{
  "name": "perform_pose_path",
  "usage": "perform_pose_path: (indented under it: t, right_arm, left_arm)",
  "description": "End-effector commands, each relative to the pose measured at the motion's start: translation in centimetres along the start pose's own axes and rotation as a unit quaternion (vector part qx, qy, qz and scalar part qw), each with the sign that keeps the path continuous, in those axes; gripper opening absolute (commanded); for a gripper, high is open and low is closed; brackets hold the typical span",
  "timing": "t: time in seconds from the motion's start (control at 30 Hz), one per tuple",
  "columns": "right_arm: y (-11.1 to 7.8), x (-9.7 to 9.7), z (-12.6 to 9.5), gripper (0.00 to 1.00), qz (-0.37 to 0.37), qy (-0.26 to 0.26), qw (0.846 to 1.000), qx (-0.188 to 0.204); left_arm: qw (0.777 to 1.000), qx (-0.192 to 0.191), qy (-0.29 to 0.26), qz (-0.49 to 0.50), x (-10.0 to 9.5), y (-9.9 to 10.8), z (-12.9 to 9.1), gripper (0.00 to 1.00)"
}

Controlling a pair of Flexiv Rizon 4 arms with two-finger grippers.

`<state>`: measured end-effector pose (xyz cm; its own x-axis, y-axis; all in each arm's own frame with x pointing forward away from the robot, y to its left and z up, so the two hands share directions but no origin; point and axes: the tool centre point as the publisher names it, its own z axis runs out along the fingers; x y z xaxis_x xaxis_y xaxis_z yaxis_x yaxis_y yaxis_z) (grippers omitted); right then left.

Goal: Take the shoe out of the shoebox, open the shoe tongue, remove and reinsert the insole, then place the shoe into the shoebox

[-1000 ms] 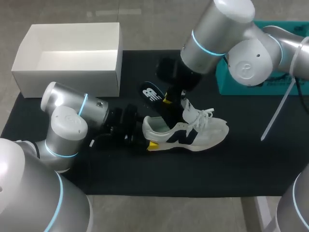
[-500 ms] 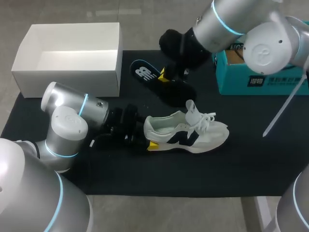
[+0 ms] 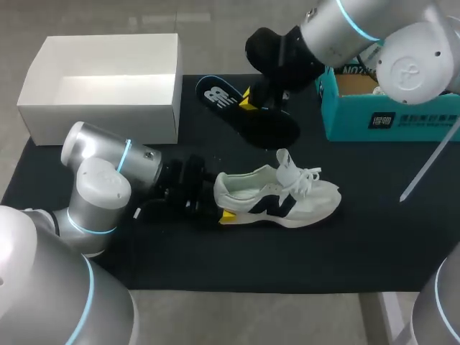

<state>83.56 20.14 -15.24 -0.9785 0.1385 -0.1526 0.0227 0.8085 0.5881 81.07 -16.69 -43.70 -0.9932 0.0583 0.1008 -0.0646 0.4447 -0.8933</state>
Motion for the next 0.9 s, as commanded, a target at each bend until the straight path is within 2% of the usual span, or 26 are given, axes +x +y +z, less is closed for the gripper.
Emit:
perform_pose_path:
  t: [0.03, 0.27, 0.43, 0.5, 0.53, 0.73, 0.9]
  right_arm:
    - [-0.1, 0.0, 0.1, 0.0, 0.0, 0.0, 1.0, -0.001]
    - [-0.1, 0.0, 0.1, 0.0, 0.0, 0.0, 1.0, -0.001]
    - [-0.8, 0.2, -1.0, 0.0, 0.089, -0.05, 0.986, -0.13]
    - [-0.9, 0.3, -1.6, 0.0, 0.109, -0.056, 0.981, -0.153]
    - [-0.9, 0.4, -2.0, 0.0, 0.117, -0.053, 0.975, -0.18]
    - [-1.0, 0.6, -4.3, 0.0, 0.167, -0.036, 0.955, -0.243]
    - [-0.8, 0.6, -6.3, 0.0, 0.218, -0.027, 0.936, -0.275]
  left_arm:
    - [1.0, -0.002, 0.0, 0.0, -0.1, 0.3, 0.1, 0.0]
    - [1.0, -0.002, 0.0, 0.0, -0.1, 0.3, 0.1, 0.0]
    - [1.0, -0.002, 0.0, 0.0, -0.1, 0.3, 0.1, 0.0]
    - [1.0, -0.002, 0.0, 0.0, -0.1, 0.3, 0.1, 0.0]
    - [1.0, -0.002, 0.0, 0.0, -0.1, 0.3, 0.1, 0.0]
    - [1.0, -0.002, 0.0, 0.0, -0.1, 0.3, 0.1, 0.0]
    - [1.0, -0.002, 0.0, 0.0, -0.1, 0.3, 0.1, 0.0]
